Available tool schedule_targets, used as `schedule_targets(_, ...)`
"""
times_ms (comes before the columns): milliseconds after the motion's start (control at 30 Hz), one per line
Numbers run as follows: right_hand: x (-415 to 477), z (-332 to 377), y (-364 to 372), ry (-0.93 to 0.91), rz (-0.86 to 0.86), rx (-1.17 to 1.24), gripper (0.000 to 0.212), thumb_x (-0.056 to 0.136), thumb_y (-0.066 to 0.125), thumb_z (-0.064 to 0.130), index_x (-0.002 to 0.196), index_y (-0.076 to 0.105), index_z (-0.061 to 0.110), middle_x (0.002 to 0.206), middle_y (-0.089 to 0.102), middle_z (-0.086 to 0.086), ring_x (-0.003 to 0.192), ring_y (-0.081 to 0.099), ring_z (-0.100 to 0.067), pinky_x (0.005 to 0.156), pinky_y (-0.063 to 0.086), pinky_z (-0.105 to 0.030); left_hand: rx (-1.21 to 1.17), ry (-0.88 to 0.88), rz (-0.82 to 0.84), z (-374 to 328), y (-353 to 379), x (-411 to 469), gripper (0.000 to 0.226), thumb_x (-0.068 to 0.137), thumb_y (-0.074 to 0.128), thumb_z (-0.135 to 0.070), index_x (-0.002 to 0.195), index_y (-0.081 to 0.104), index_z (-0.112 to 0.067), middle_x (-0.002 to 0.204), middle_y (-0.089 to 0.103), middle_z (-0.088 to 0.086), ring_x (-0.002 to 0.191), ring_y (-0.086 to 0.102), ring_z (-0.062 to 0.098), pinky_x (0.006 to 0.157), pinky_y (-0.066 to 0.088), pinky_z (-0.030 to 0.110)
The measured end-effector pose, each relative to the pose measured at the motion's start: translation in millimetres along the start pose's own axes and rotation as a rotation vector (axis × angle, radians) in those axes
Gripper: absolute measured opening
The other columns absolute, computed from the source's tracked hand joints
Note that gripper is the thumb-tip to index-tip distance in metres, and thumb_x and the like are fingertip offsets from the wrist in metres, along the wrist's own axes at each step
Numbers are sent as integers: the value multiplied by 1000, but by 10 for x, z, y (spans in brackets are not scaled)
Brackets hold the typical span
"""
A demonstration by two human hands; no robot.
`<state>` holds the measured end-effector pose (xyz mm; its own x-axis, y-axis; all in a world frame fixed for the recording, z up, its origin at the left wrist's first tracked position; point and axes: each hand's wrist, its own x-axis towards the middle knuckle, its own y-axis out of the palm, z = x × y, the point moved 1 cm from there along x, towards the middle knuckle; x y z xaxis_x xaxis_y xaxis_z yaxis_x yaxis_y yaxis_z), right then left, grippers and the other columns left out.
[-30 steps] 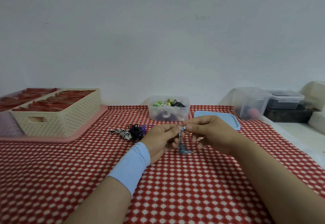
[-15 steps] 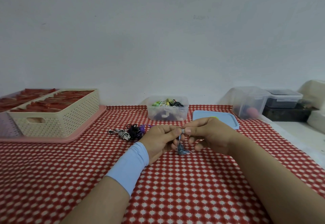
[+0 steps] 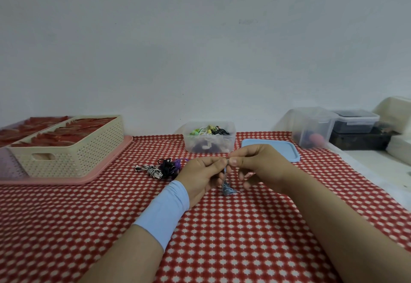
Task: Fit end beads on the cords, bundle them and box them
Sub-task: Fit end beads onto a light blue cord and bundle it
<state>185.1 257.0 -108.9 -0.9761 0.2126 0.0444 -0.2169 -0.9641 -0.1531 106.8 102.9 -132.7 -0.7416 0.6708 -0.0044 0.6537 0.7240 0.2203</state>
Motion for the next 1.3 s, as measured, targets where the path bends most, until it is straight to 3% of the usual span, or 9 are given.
schedule_targets(233,-12,14,60,-109,-35,-136,12,87,77,13,99,81,12,86,76,-18,65,66,-19,53,59,-31,45,-8,-49,17,-83,10,12,94,60,-7,101,70,-4,75,66,4,61,59,11,55,52,19)
schedule_targets(433,10,-20,54,-131,-84,-172,15,85,78,6,100,80,9,81,75,-19,62,69,-19,53,61,-32,144,40,-74,13,-76,-14,9,88,68,-3,97,69,-4,74,71,5,64,64,16,59,55,25)
schedule_targets(567,5,-10,43,-127,-68,-188,15,83,80,4,96,81,11,80,76,-14,65,71,-19,54,60,-30,223,60,-92,-6,-80,-23,12,85,71,0,96,69,-6,75,73,8,62,66,16,58,55,24)
schedule_targets(733,-6,-19,40,-101,-56,-86,8,87,75,3,93,79,2,75,73,-15,62,68,-19,54,61,-34,294,135,-100,-24,-105,-20,11,84,71,2,92,70,-6,71,73,7,60,66,15,59,56,24)
schedule_targets(900,-30,20,40,-65,0,-111,15,85,76,6,100,80,8,85,75,-19,64,69,-20,53,60,-32,364,168,-130,-30,-123,-31,11,83,74,-2,89,73,-11,71,74,8,59,67,15,61,57,23)
schedule_targets(1100,-66,69,10,-66,50,-98,18,96,65,9,105,81,14,93,78,-11,69,70,-21,57,61,-34,283,151,-125,-46,-120,-42,8,85,72,-5,91,74,-10,77,75,8,57,64,13,58,55,22)
schedule_targets(1300,-74,75,-33,-57,60,-131,18,92,69,4,103,81,11,88,78,-12,69,70,-19,57,60,-31,293,129,-80,-22,-125,-36,9,85,73,-5,93,75,-9,78,74,7,61,63,14,59,55,23)
